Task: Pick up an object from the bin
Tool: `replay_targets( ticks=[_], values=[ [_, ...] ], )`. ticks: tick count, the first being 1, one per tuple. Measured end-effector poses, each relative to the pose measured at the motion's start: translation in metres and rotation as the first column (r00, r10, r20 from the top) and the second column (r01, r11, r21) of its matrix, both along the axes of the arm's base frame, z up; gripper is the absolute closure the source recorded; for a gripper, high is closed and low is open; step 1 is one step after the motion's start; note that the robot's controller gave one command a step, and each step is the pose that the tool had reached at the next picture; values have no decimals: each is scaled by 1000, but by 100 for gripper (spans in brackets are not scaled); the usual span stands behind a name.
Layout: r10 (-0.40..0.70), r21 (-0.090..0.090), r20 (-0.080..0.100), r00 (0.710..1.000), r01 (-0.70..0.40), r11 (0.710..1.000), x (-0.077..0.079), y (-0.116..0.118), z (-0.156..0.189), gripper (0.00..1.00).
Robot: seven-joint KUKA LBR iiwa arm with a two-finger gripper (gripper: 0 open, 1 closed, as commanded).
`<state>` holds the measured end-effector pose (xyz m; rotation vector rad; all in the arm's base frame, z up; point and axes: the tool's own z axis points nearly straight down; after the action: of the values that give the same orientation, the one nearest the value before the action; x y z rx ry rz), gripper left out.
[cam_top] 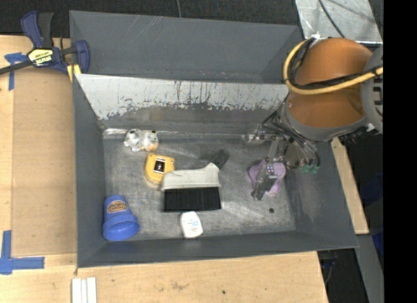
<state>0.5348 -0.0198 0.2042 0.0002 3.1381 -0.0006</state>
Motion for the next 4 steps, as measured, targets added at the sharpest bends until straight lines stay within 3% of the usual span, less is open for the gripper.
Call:
replay_targets(
  ticks=[1,2,3,4],
  values=[
    [11,0,0,1000,-11,1000,-3,63,-26,0],
    [123,1,-2,992,-123,992,4,133,-57,0],
    [75,1,-3,997,-75,997,3,111,-71,0],
    [257,0,-1,966,-257,966,9,107,-110,0]
  ],
)
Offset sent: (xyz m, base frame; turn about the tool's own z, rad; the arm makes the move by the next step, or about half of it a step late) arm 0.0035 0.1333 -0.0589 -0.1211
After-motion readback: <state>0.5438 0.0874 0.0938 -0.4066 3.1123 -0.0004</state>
